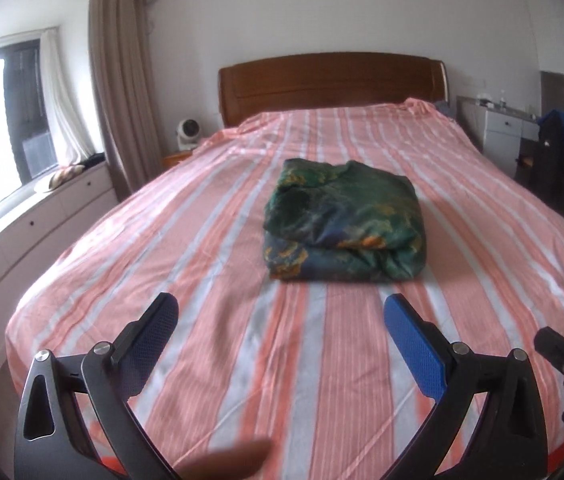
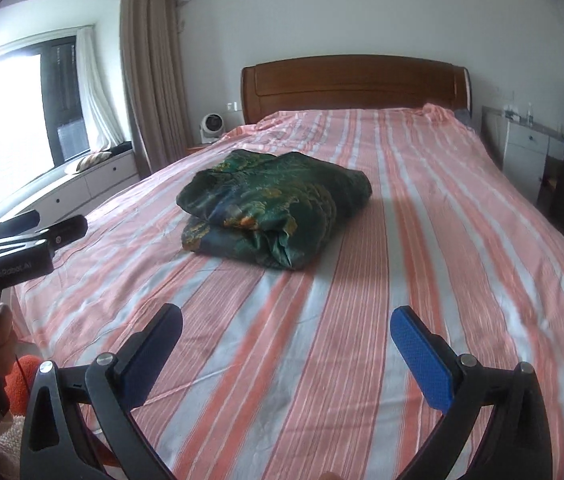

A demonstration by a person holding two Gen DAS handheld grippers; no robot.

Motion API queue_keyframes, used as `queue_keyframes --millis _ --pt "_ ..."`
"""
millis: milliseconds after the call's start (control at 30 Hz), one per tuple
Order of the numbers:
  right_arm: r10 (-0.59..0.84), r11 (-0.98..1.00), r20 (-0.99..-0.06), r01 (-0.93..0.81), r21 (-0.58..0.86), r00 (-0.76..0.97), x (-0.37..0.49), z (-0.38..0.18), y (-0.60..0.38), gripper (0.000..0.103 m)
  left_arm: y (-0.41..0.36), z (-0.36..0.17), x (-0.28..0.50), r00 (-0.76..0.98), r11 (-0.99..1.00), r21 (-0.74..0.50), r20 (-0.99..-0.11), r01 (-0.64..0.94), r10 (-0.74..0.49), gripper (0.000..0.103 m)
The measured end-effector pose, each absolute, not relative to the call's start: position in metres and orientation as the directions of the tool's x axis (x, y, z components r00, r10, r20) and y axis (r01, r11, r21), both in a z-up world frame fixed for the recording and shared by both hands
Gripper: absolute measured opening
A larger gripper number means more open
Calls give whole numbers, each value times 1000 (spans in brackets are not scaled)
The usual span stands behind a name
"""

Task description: Fold large clothes

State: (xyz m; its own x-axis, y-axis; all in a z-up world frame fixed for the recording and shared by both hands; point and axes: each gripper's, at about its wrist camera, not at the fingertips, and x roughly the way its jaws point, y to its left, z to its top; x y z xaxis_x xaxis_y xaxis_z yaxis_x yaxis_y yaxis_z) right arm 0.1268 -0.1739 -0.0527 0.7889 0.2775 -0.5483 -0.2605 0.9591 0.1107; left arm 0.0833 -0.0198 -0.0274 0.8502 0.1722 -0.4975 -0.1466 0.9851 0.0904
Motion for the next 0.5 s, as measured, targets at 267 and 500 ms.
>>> queue_keyframes --millis 267,500 --pt "196 974 -574 -227 17 795 102 -47 -158 103 -31 -52 65 780 990 109 -611 -88 137 103" --pt "244 962 -600 -268 51 762 82 -31 -152 103 -33 -54 40 770 991 102 -625 -81 127 103"
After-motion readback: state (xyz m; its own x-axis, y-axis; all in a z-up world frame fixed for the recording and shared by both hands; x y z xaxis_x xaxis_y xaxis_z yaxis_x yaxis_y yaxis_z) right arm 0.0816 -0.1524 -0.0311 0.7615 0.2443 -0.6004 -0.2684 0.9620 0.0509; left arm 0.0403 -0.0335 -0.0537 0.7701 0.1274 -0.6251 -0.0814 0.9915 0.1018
